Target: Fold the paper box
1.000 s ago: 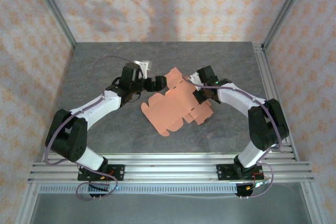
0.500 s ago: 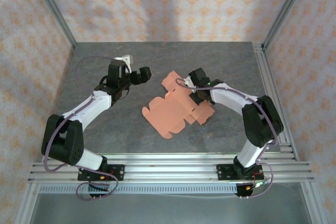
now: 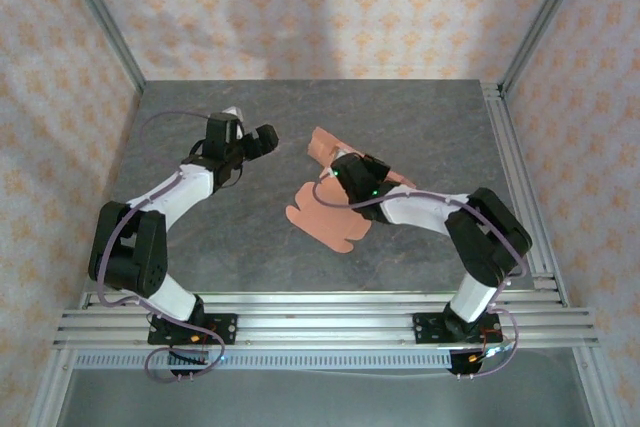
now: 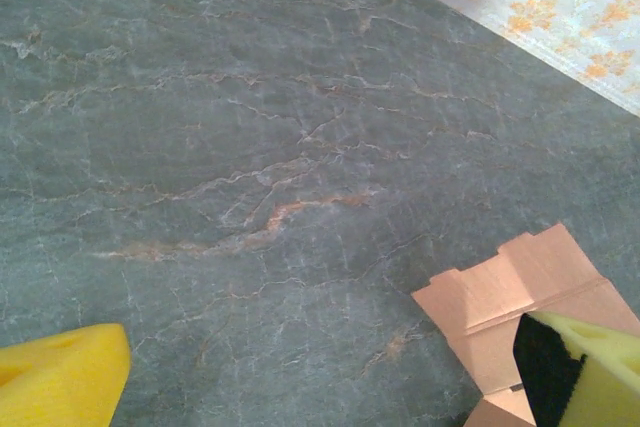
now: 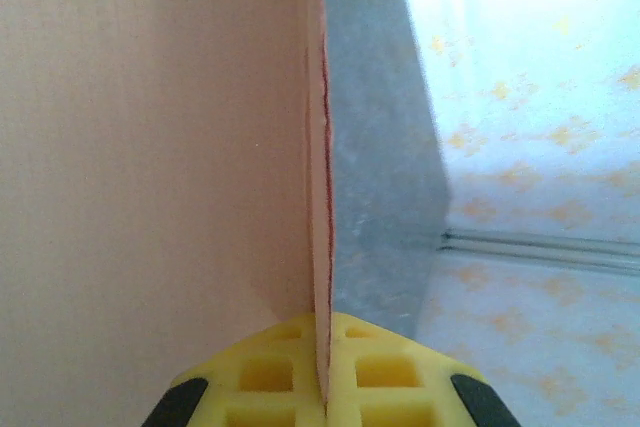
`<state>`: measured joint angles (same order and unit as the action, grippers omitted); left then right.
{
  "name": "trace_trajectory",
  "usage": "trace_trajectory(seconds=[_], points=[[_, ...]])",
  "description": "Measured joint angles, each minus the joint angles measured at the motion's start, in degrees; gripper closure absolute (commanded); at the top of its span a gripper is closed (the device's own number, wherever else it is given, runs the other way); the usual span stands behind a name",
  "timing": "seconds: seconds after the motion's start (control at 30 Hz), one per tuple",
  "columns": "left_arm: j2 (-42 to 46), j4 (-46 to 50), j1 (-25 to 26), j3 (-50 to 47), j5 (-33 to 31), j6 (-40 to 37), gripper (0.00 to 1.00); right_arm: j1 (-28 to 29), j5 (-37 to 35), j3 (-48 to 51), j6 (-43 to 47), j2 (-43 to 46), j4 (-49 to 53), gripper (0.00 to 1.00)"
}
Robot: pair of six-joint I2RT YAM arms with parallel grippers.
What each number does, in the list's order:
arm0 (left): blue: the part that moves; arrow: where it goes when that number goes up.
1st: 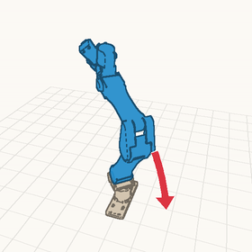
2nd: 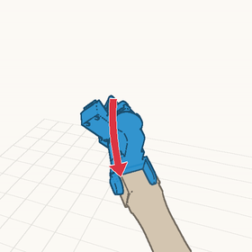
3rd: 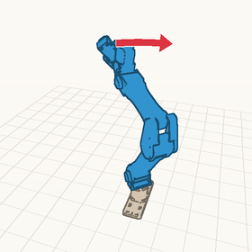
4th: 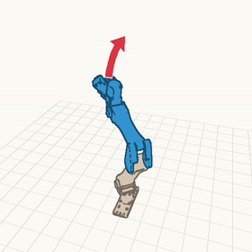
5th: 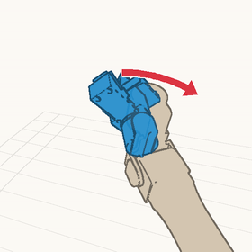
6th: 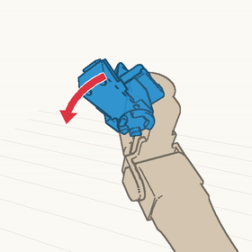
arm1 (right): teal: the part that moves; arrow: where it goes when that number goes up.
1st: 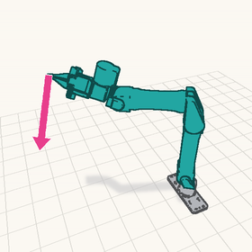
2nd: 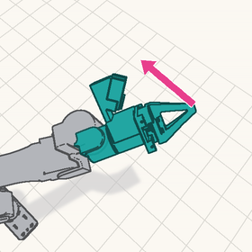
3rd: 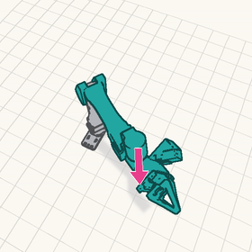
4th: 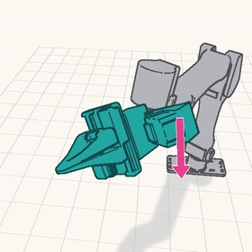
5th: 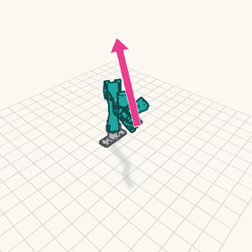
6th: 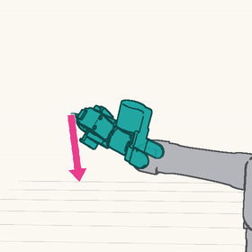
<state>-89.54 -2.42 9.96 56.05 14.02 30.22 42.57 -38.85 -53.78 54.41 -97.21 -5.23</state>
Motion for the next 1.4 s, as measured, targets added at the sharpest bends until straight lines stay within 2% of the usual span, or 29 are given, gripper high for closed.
trace_trajectory(seconds=[0.33,0.5,0.63,0.87,1.0,1.1,1.17,1.27,1.4], points=[[-1.03,-1.07,-0.63,-0.59,0.48,0.83,0.0,4.76,-11.26,5.79,20.0,-7.48,-32.11,1.0],[-4.26,-1.16,-0.63,1.01,1.42,1.36,0.0,5.42,-13.94,6.69,31.43,-14.47,-49.96,1.0],[-7.5,-0.74,-1.11,3.5,2.54,1.51,0.0,5.46,-14.56,7.19,36.61,-17.57,-58.31,1.0],[-13.49,0.92,-2.34,9.33,4.2,1.4,0.02,5.46,-14.97,7.3,39.32,-20.5,-65.31,1.0],[-18.51,2.95,-2.51,13.7,5.66,1.25,0.12,5.46,-14.93,8.44,39.26,-21.22,-67.06,1.0],[-23.37,5.14,-2.51,18.51,7.02,0.04,0.28,5.46,-14.71,8.94,38.34,-21.11,-67.23,1.0],[-26.99,7.21,-2.54,22.62,8.79,-1.31,0.33,5.46,-14.45,9.31,37.29,-20.74,-66.82,1.0],[-32.26,10.03,-2.58,29.18,12.7,-3.48,0.38,5.46,-13.88,9.81,35.78,-19.78,-65.42,1.0],[-37.27,13.81,-2.47,36.17,17.27,-7.54,0.39,5.46,-13.64,9.92,34.07,-19.52,-64.24,1.0]])
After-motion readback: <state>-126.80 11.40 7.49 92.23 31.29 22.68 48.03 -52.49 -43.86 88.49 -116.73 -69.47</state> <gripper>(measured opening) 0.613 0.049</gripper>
